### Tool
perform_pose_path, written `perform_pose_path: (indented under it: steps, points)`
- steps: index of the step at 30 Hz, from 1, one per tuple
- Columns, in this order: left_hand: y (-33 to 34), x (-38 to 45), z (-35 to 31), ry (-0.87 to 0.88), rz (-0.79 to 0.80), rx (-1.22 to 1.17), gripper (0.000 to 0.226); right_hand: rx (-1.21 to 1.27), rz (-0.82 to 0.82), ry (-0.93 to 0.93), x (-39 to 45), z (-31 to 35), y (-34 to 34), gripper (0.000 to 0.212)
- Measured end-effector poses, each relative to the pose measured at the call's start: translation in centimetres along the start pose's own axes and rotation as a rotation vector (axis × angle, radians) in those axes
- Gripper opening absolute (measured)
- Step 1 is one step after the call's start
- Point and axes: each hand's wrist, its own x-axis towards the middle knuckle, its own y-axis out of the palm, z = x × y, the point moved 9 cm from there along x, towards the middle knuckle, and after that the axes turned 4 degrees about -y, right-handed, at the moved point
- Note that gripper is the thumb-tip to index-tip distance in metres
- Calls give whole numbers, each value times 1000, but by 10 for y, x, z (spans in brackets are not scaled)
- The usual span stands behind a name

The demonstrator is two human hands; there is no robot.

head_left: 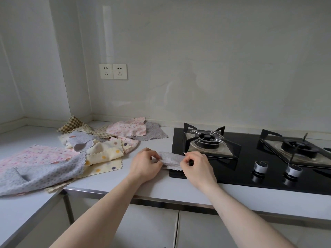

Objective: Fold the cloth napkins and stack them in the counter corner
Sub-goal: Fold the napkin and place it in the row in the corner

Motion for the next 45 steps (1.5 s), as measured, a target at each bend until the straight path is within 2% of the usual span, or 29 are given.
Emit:
perform_pose_path:
  steps: [3, 9, 13, 17, 23, 28, 32, 36, 40, 45]
  points:
    - [3, 4, 4, -10, 10, 27, 10, -51, -17, 11, 2, -3, 0, 24]
    - [7, 4, 3, -6, 28, -54, 50, -39, 5, 53, 0, -3, -1, 23]
    - [20, 6, 3, 19, 104, -48, 70, -87, 73, 70, -3, 2, 1, 49]
    - [22, 9, 7, 3, 139, -131, 62, -2, 81, 47, -4, 3, 0, 48]
    - [10, 1, 0, 62, 156, -360, 25, 189, 67, 21, -7, 3, -2, 55]
    - [12, -5, -6, 31, 277, -508, 13, 182, 56, -19, -9, 4, 0, 32]
    - [17, -2, 1, 17, 268, -510, 14, 88, 77, -26, -12, 6, 6, 23]
    - [15, -3, 8, -85, 259, -513, 28, 54, 97, 28, -11, 6, 8, 29]
    - [19, 1, 3, -295, 405, -630, 22, 30, 92, 123, -3, 7, 4, 31]
    - [10, -20, 0, -600, 539, -552, 26, 173, 465, 430, 0, 20, 2, 22]
